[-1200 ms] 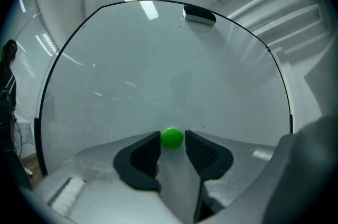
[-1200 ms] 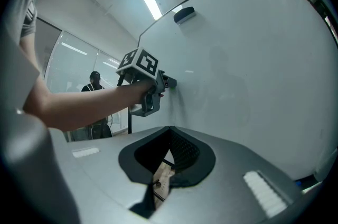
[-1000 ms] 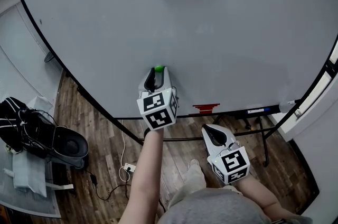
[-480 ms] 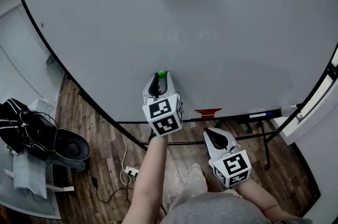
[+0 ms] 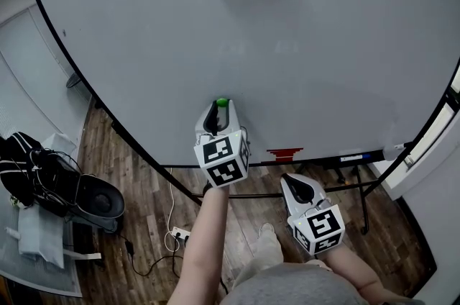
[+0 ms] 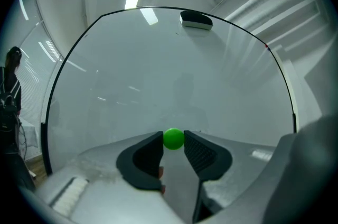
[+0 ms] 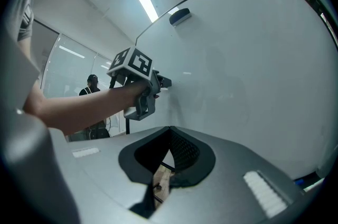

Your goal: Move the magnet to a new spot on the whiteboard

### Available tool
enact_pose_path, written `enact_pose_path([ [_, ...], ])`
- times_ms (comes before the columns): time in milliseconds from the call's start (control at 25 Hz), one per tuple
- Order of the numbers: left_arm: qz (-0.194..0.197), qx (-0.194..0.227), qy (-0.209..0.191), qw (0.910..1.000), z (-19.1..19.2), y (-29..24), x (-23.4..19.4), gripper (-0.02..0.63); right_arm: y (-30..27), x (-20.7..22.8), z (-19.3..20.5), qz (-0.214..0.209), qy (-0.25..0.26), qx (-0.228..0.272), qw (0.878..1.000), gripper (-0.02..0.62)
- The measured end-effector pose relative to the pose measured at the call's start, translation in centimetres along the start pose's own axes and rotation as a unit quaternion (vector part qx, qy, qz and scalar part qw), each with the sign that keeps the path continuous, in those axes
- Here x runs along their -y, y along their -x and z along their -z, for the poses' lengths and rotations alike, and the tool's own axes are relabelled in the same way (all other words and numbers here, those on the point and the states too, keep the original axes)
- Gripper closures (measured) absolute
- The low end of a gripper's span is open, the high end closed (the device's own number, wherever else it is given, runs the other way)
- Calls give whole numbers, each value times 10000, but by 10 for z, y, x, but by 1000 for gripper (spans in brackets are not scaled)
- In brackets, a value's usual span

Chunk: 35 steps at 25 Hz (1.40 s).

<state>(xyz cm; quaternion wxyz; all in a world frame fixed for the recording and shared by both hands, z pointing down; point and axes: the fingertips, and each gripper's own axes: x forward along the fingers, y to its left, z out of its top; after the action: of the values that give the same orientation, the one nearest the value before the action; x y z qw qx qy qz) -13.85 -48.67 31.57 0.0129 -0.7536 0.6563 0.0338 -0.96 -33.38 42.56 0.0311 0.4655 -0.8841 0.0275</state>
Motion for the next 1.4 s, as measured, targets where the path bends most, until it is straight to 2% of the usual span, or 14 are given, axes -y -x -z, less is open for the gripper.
enact_pose_path([
  [400,-34,14,181,9998,-6,49,3,474,28,-16,-3,-96,10,5,10000,594],
  [1080,76,51,471,9988,-18,179,16,474,95,-57,6,-167,-60,-28,9998,594],
  [1400,35,91,545,9985,-16,212,13,474,112,-70,14,-134,-98,-24,9999,594],
])
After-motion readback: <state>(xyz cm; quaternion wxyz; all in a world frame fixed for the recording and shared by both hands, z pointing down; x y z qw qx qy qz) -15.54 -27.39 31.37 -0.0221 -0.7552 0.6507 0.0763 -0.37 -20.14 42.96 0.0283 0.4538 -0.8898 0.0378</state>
